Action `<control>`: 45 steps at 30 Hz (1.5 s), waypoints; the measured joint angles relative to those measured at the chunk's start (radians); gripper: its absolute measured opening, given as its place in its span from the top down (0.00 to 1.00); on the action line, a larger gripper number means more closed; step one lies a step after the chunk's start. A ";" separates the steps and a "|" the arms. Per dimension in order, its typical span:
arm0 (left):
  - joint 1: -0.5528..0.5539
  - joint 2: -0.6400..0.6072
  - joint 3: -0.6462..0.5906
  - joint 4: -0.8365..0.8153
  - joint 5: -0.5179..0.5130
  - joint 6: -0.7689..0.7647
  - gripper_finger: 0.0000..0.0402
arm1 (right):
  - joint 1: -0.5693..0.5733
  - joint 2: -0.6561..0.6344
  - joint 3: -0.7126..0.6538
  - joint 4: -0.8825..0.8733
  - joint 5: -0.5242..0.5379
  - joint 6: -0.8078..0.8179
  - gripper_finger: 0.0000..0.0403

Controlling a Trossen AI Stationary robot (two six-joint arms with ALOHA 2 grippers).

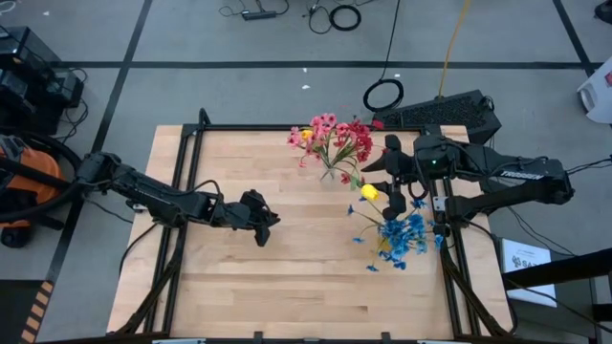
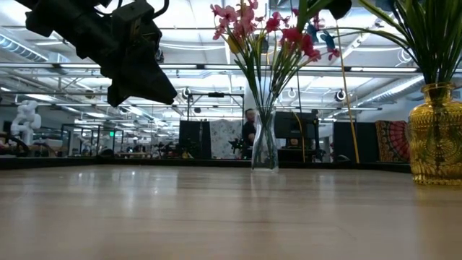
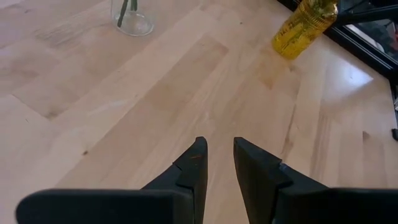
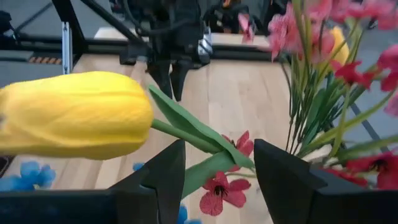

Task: Sort flowers into vase by color
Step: Put the yellow flower into the transparent vase

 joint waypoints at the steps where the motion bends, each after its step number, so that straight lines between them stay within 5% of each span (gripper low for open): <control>1: 0.000 0.000 0.000 0.000 -0.001 0.000 0.79 | 0.000 0.000 0.000 0.014 -0.004 0.000 0.55; 14: 0.000 0.000 0.000 -0.001 -0.021 0.000 0.79 | 0.000 0.062 0.000 0.114 -0.055 -0.029 0.57; 27: 0.000 0.000 0.000 -0.001 -0.023 0.002 0.79 | 0.000 0.128 0.000 0.250 -0.054 -0.083 0.96; 31: 0.000 0.000 0.000 -0.002 -0.024 0.006 0.79 | 0.000 0.128 0.000 0.251 -0.042 -0.086 0.98; 39: 0.000 0.000 0.000 -0.001 -0.023 0.002 0.79 | -0.001 0.115 0.012 0.214 0.120 -0.044 0.99; 45: 0.000 0.000 0.000 -0.001 -0.024 0.002 0.79 | -0.001 0.114 0.156 -0.014 0.256 0.025 1.00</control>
